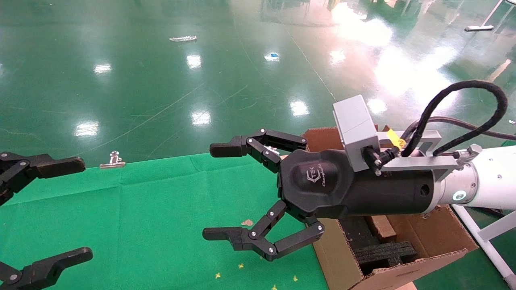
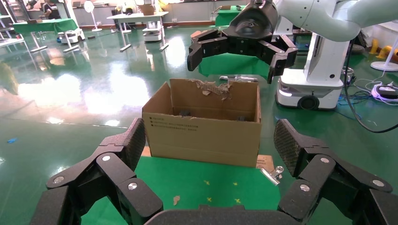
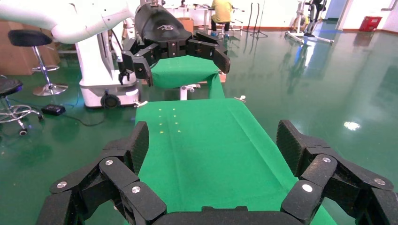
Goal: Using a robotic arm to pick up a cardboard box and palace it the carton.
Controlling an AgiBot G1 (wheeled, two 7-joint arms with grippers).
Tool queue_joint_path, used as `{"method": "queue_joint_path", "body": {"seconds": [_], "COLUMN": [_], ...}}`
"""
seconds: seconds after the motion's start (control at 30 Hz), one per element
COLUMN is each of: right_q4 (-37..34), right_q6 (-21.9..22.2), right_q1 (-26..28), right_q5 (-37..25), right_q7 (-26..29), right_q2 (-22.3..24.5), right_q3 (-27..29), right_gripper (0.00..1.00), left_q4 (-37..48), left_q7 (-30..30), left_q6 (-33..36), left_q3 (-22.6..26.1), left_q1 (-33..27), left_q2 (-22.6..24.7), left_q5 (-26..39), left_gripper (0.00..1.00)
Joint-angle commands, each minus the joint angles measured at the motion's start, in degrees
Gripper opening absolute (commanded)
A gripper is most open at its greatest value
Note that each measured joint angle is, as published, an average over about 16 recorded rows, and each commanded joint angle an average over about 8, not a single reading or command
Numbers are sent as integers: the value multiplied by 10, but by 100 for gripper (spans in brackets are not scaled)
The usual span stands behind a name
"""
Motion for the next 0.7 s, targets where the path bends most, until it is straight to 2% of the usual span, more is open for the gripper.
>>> {"method": "queue_joint_path", "body": {"seconds": [0.03,0.7], "right_q4": [0,0], "right_q6": [0,0], "right_q1": [0,0], "right_q5": [0,0], "right_q7": [0,0], "right_q2": [0,0], "right_q3": [0,0], "right_gripper": [100,100], "left_q4": [0,0], "left_q7": [0,0], "left_q6": [0,0], "left_q3": [0,0], "left_q1": [0,0], "left_q2": [0,0], "left_q5": [0,0], "left_gripper": [100,100]}}
